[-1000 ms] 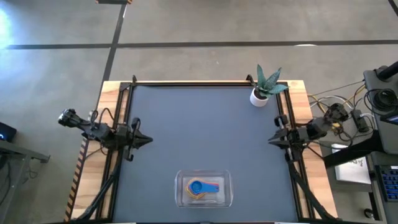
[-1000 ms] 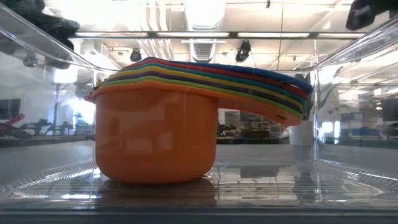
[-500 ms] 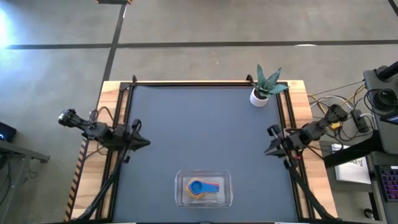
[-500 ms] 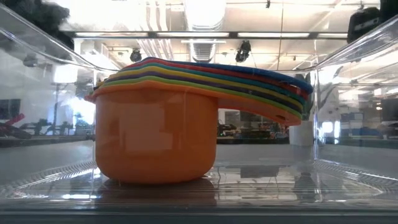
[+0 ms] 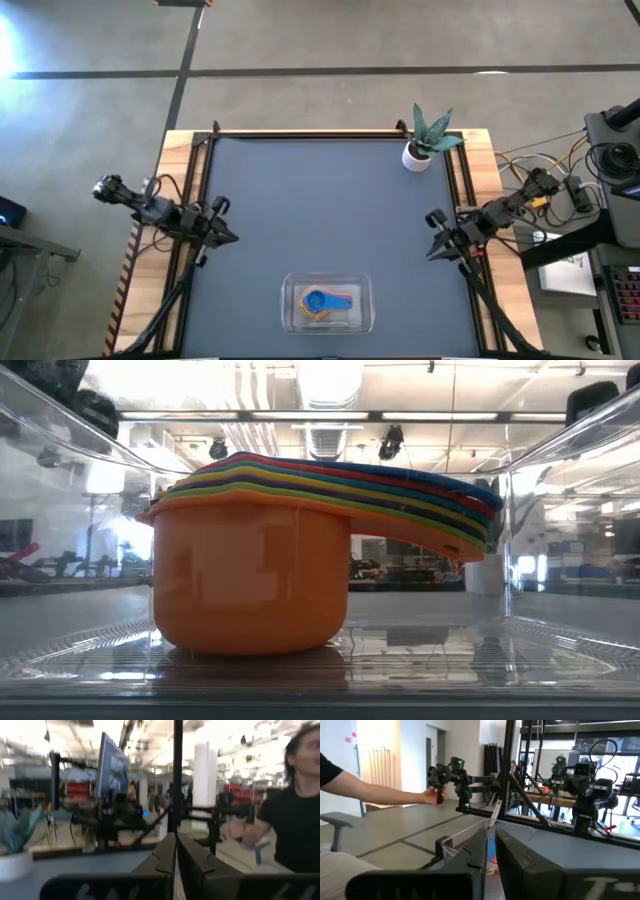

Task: Nest measuring cups in basket
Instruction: Return to Home Position

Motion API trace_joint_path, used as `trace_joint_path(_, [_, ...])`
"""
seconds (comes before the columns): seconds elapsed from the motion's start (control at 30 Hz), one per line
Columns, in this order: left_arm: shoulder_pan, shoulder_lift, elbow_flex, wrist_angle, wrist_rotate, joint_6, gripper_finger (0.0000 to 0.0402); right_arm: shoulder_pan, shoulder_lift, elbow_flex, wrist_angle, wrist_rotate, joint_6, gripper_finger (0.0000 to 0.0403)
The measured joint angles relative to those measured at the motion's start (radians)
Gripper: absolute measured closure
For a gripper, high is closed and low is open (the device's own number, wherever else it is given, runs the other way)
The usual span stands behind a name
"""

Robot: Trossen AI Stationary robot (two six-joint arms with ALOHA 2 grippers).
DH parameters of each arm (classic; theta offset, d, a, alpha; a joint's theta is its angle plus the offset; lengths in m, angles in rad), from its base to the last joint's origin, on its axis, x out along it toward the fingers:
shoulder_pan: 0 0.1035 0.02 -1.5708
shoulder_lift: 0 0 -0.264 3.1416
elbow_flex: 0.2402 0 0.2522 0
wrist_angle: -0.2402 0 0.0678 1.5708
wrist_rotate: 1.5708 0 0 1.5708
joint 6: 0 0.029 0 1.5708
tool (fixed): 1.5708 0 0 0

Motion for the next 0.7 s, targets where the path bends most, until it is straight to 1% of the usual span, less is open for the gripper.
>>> trace_joint_path(0.2, [0.000, 0.001, 0.000, -0.125, 0.000, -0.018, 0.0401, 0.000, 0.000, 0.000, -0.003, 0.002, 0.051, 0.0376])
trace_joint_path(0.37, [0.000, 0.001, 0.000, -0.156, 0.000, -0.018, 0.0402, 0.000, 0.004, -0.001, -0.027, 0.019, 0.050, 0.0376])
trace_joint_path(0.57, [0.000, 0.001, 0.000, -0.156, 0.000, -0.018, 0.0402, 0.000, 0.027, -0.001, -0.084, 0.133, 0.048, 0.0376])
trace_joint_path(0.7, [0.000, 0.001, 0.000, -0.155, 0.000, -0.018, 0.0402, 0.000, 0.045, -0.001, -0.088, 0.141, 0.074, 0.0376])
